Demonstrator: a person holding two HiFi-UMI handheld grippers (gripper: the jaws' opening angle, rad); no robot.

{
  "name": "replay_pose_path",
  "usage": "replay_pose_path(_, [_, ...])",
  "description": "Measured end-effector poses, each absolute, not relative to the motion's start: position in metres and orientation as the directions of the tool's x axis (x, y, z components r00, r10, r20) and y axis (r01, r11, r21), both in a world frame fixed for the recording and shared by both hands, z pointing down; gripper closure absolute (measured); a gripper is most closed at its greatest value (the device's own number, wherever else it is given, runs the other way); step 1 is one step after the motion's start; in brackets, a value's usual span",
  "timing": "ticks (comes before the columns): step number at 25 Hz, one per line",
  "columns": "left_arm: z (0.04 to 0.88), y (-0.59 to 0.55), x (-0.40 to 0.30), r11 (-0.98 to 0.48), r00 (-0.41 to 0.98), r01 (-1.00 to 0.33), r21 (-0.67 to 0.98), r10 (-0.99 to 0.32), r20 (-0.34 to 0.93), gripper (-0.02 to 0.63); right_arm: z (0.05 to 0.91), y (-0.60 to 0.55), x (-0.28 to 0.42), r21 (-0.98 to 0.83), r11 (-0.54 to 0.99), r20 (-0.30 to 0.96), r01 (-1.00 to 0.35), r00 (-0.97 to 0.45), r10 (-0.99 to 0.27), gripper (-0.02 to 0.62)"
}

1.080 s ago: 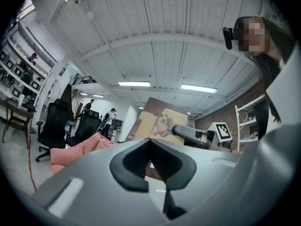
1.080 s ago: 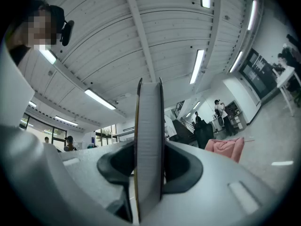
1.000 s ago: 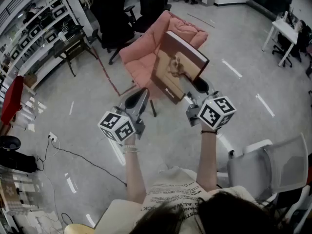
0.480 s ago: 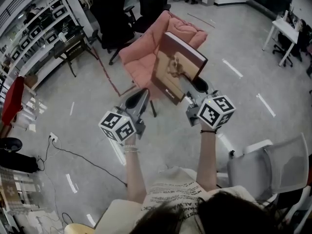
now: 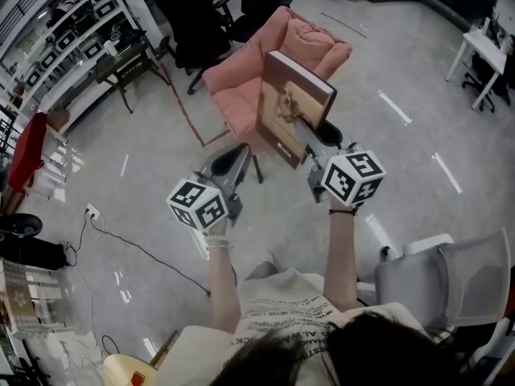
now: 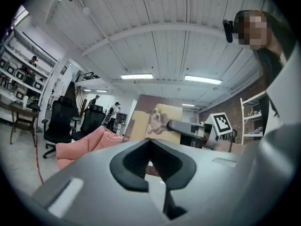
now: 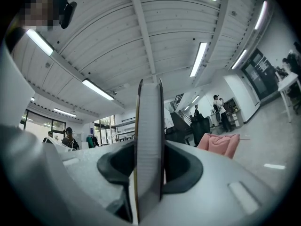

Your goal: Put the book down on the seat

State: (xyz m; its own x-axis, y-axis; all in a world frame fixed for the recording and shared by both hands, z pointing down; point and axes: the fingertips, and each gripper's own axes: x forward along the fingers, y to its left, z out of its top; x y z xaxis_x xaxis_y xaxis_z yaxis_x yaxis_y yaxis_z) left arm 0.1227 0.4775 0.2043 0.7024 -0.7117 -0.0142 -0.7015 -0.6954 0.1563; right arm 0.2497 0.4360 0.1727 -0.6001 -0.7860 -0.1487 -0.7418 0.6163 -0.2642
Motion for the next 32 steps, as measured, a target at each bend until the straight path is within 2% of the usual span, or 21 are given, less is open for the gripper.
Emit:
replay_pose_path(15, [0.243,0.387,0.077,-0.677,0.696,-0.707,0.204,-0.718,0.029,0.617,0.213,0.339,0.202,-0.26,0.586,-0.061,-0.768,-0.592,-0.803,0.448])
replay_pose_path(26, [0.269,0.283,0.015,-0.679,0.712,-0.689,0.253,-0.699,0.063,0.617,0.236,0.238,0.138,-0.295,0.555,-0.012,-0.778,-0.578,-0.816,0.448])
replay_pose_path(32, [0.269,0.24,-0.04,-0.673,0.71,-0.69,0.267,-0.7,0.07,0.617,0.238,0.194,0.091,-0.313,0.543,-0.003,-0.78,-0.57,-0.821,0.448])
